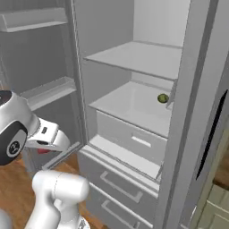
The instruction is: Take the strawberry from the fridge and place it on top of the pancake, located on the dining counter.
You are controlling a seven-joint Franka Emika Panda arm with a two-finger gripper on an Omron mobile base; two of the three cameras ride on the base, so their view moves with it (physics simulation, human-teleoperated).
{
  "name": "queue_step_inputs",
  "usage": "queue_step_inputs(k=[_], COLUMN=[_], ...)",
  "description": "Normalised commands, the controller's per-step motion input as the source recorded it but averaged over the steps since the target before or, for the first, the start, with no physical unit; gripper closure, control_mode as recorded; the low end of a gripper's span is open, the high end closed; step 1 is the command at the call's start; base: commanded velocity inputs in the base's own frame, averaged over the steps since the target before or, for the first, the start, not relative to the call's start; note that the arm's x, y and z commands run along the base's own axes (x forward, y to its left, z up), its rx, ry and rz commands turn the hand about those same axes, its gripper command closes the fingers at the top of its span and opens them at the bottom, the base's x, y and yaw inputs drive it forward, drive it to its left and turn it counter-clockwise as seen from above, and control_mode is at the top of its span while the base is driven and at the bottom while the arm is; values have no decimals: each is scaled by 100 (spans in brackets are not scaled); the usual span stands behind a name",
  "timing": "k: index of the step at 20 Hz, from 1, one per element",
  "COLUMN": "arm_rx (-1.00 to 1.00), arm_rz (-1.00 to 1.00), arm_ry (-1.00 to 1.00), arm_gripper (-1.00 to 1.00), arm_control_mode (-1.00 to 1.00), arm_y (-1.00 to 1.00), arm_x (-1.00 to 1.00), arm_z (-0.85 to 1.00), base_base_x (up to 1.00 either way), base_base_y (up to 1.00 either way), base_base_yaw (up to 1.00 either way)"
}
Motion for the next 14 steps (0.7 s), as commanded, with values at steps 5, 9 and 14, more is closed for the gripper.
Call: queue_step_inputs(k=[5,9,14], arm_rx=[0,0,0], arm_rz=[0,0,0], arm_ry=[0,0,0], arm_gripper=[100,100,100], arm_control_mode=[100,100,100], arm_y=[0,0,0], arm_x=[0,0,0], arm_z=[0,0,0], base_base_x=[-50,-89,-93], base_base_y=[-28,3,23], base_base_yaw=[92,78,71])
